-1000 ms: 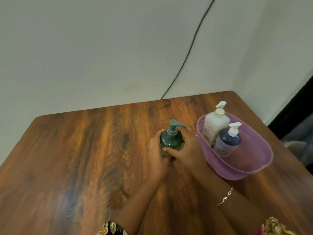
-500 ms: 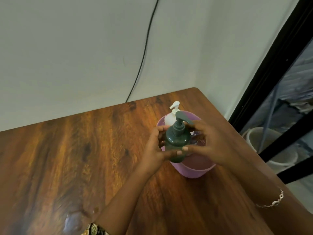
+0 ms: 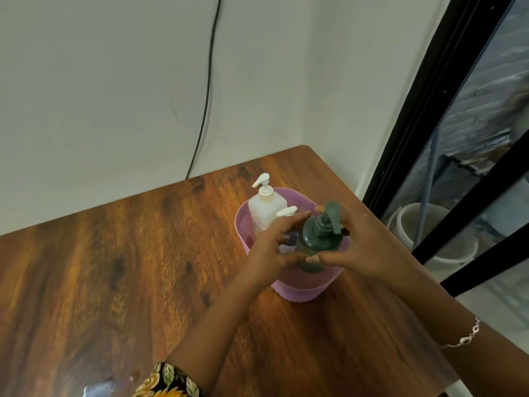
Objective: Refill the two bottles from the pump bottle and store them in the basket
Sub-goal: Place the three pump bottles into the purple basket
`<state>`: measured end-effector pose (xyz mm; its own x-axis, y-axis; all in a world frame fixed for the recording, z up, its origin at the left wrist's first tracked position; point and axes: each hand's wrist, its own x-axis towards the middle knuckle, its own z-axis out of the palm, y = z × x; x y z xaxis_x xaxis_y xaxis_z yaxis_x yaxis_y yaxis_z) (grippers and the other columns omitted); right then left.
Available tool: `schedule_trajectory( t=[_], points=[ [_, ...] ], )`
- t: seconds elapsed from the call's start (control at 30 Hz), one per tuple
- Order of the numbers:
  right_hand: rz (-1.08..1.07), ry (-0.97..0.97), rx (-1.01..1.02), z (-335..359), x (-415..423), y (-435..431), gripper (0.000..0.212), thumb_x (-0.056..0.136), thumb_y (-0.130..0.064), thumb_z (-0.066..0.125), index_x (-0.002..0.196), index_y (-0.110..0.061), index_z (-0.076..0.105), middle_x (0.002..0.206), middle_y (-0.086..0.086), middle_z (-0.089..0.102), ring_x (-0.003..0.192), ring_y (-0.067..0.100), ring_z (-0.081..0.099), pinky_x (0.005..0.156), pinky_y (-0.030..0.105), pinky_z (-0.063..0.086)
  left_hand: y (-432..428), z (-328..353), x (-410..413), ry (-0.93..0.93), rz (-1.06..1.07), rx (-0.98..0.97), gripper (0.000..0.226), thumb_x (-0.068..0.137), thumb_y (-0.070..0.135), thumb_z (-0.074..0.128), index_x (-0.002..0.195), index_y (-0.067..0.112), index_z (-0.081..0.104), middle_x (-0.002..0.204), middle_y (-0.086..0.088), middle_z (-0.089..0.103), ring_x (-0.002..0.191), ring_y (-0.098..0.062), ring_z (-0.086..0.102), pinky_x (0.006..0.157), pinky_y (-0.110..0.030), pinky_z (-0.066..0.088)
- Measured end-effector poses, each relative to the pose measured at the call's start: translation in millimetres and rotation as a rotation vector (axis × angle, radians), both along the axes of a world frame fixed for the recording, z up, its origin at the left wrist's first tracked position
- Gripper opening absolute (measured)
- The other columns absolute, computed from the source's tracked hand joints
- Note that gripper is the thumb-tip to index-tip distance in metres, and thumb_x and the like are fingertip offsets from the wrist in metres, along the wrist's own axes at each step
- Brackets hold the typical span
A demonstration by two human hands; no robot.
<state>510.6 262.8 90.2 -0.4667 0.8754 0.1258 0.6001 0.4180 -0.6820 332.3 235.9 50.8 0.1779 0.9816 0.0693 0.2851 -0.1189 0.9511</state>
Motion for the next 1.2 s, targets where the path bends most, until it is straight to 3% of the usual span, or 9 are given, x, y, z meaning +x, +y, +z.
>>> schedule_trajectory(
  t=[0.2, 0.3, 0.4, 0.67, 0.87, 1.2],
  points=[
    [-0.216, -0.074, -0.032, -34.5, -0.6, 8.2, 0.058, 0.059, -0.046, 0.079, 0.108, -0.022, 0.057, 0.098, -0.007, 0.06, 0.091, 0.012, 0.058, 0.082, 0.033, 0.051, 0.7, -11.6, 17.1, 0.188, 0.19, -0.018, 0.034, 0.082, 0.009, 0.068, 0.113, 0.017, 0.056, 0.112, 0.004, 0.06, 0.102, -0.009, 0.058, 0.085, -0.025, 0.052],
    [-0.276, -0.155, -0.079, -42.2, -6.9, 9.0, 0.057, 0.066, -0.04, 0.078, 0.114, -0.02, 0.054, 0.105, -0.003, 0.057, 0.099, 0.016, 0.057, 0.088, 0.03, 0.047, 2.4, -22.4, 20.0, 0.26, 0.214, -0.026, 0.028, 0.084, 0.009, 0.065, 0.111, 0.014, 0.06, 0.107, 0.004, 0.062, 0.098, -0.008, 0.059, 0.081, -0.018, 0.051],
    [-0.326, -0.213, -0.089, -49.9, -15.8, 8.1, 0.06, 0.07, -0.043, 0.075, 0.119, -0.019, 0.051, 0.118, 0.0, 0.056, 0.106, 0.017, 0.054, 0.092, 0.028, 0.044, 4.6, -32.6, 20.4, 0.299, 0.222, -0.066, 0.029, 0.085, 0.005, 0.062, 0.113, 0.015, 0.06, 0.107, 0.005, 0.063, 0.095, -0.004, 0.058, 0.079, -0.013, 0.049],
    [-0.387, -0.278, -0.061, -77.7, -27.4, 12.5, 0.062, 0.072, -0.049, 0.069, 0.12, -0.018, 0.047, 0.121, 0.001, 0.054, 0.111, 0.016, 0.051, 0.088, 0.022, 0.039, 9.7, -46.8, 19.3, 0.293, 0.21, -0.235, 0.043, 0.085, -0.006, 0.055, 0.122, 0.015, 0.055, 0.119, 0.0, 0.061, 0.11, -0.012, 0.057, 0.092, -0.025, 0.049],
    [-0.38, -0.317, -0.073, -89.9, -31.7, 11.0, 0.063, 0.077, -0.051, 0.065, 0.125, -0.014, 0.045, 0.124, 0.002, 0.054, 0.114, 0.017, 0.051, 0.091, 0.023, 0.04, 11.7, -48.1, 20.2, 0.454, 0.2, -0.189, 0.046, 0.087, -0.005, 0.051, 0.127, 0.016, 0.053, 0.128, -0.001, 0.053, 0.117, -0.014, 0.05, 0.09, -0.017, 0.039],
    [-0.381, -0.329, -0.097, -100.5, -34.2, 8.3, 0.065, 0.079, -0.05, 0.064, 0.126, -0.012, 0.042, 0.125, 0.004, 0.052, 0.114, 0.018, 0.05, 0.092, 0.025, 0.042, 11.1, -45.9, 24.7, 0.531, 0.157, -0.207, 0.051, 0.086, -0.007, 0.047, 0.132, 0.014, 0.049, 0.13, -0.003, 0.054, 0.118, -0.015, 0.05, 0.091, -0.017, 0.04]
  ],
)
